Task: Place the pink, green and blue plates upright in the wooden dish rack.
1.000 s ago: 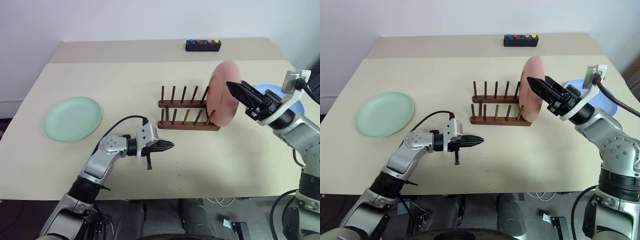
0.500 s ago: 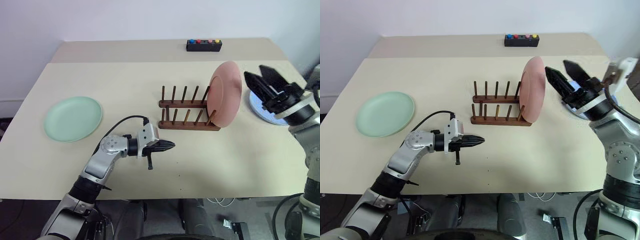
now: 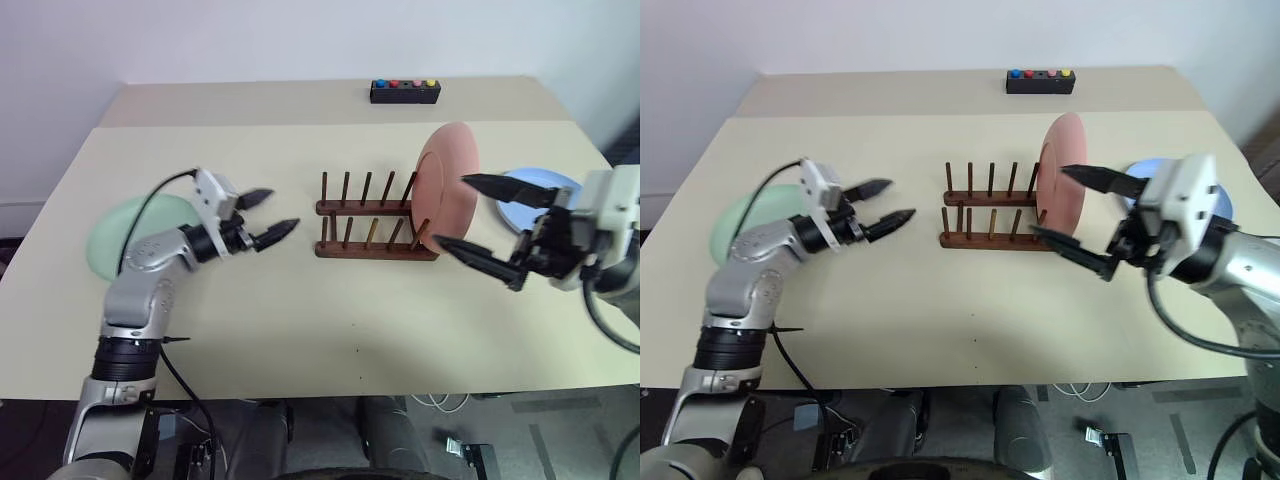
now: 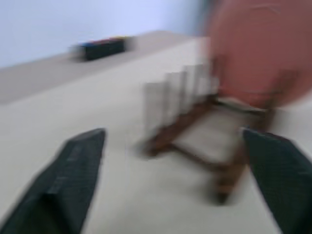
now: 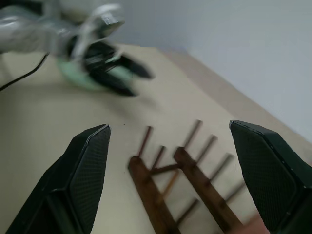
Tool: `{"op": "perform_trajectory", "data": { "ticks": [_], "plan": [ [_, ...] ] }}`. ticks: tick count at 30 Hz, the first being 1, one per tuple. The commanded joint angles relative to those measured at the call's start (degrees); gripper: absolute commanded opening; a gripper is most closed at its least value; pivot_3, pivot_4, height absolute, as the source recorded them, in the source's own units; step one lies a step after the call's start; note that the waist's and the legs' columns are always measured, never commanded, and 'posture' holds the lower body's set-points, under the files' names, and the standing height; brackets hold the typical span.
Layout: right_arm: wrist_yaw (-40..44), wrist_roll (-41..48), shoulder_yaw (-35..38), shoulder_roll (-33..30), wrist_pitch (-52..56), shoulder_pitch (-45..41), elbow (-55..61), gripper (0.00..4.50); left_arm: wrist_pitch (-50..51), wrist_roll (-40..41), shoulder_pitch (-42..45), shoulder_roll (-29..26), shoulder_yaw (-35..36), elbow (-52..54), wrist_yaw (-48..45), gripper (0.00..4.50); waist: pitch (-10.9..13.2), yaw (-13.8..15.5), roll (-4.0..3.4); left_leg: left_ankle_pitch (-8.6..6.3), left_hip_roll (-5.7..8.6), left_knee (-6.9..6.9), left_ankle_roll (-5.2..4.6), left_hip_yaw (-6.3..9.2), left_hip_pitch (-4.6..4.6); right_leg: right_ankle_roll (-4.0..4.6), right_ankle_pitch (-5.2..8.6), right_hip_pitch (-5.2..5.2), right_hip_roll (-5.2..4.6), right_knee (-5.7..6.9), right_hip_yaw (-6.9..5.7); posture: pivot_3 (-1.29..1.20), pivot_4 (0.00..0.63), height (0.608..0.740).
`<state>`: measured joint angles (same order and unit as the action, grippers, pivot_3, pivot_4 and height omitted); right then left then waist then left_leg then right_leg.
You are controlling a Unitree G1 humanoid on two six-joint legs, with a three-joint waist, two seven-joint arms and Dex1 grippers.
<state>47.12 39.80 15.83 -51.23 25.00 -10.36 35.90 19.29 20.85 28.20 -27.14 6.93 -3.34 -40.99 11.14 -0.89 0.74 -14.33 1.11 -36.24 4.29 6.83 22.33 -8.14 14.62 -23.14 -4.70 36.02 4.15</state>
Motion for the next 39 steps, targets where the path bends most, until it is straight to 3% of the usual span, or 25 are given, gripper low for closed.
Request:
{"op": "perform_trajectory", "data": {
  "ticks": [1, 6, 11, 16, 22, 25, 32, 39],
  "plan": [
    [0.93, -7.37, -9.51, 1.84, -4.05, -3.48, 0.77, 4.0, -0.24, -7.04, 4.36, -2.41, 5.83, -7.83, 15.49, 4.42, 0.03, 0.01, 0.06, 0.0, 0.0, 0.01, 0.0, 0.0, 0.0, 0.0, 0.0, -0.02, 0.0, 0.0, 0.0, 0.0, 0.15, 0.74],
    [1.66, -10.1, -14.91, 5.43, -5.35, -5.25, -1.62, 4.0, 4.19, -13.71, 7.05, -6.54, 8.89, -17.8, 29.68, 4.42, 0.11, -0.07, 0.22, 0.0, 0.02, 0.05, 0.0, 0.02, 0.08, -0.01, -0.01, -0.12, -0.02, 0.0, -0.01, 0.0, 0.15, 0.74],
    [2.33, -11.54, -16.49, 7.72, -6.53, -4.79, -3.72, 4.0, 7.19, -14.0, 7.21, -8.95, 13.36, -21.76, 36.7, 4.42, 0.13, 0.14, 0.31, 0.0, 0.01, 0.07, 0.01, 0.04, 0.08, 0.0, -0.02, -0.17, -0.02, 0.06, -0.03, 0.0, 0.15, 0.74],
    [2.29, -12.59, -17.1, 9.22, -6.95, -4.37, -4.41, 4.0, 15.17, -14.26, 8.33, -11.11, 14.83, -26.48, 39.93, 4.42, 0.12, 0.03, 0.34, 0.01, 0.02, 0.03, 0.02, 0.07, 0.07, 0.0, -0.02, -0.14, -0.01, 0.1, -0.06, 0.0, 0.15, 0.74],
    [1.9, -13.48, -17.0, 10.27, -6.94, -3.57, -3.79, 4.0, 23.86, -10.7, 9.36, -10.37, 15.93, -27.23, 37.08, 4.42, 0.1, 0.08, 0.37, 0.01, 0.02, 0.03, 0.03, 0.07, 0.07, 0.01, -0.02, -0.13, -0.01, 0.11, -0.07, 0.0, 0.15, 0.74],
    [1.72, -13.83, -16.55, 10.43, -7.0, -2.95, -3.42, 4.0, 24.98, -9.61, 8.84, -9.45, 16.94, -25.96, 37.61, 3.56, 0.09, -0.01, 0.36, 0.01, 0.02, 0.04, 0.03, 0.07, 0.05, 0.01, -0.02, -0.13, -0.02, 0.12, -0.07, 0.0, 0.15, 0.74],
    [1.84, -13.99, -16.07, 10.37, -7.08, -2.58, -3.61, 4.0, 24.21, -8.63, 8.16, -6.98, 17.53, -21.84, 38.46, 0.05, 0.07, 0.31, 0.37, 0.03, 0.02, 0.02, 0.05, 0.08, 0.04, 0.01, -0.02, -0.09, -0.02, 0.13, -0.07, 0.0, 0.15, 0.74],
    [1.53, -14.34, -15.93, 10.41, -6.88, -3.11, -4.02, 4.0, 11.84, -3.84, 9.24, -1.3, 18.49, -11.68, 33.83, 0.01, 0.09, 0.44, 0.46, 0.05, 0.02, 0.0, 0.1, 0.11, 0.07, 0.02, -0.03, -0.06, -0.03, 0.1, -0.09, 0.0, 0.15, 0.74]
  ]
}}
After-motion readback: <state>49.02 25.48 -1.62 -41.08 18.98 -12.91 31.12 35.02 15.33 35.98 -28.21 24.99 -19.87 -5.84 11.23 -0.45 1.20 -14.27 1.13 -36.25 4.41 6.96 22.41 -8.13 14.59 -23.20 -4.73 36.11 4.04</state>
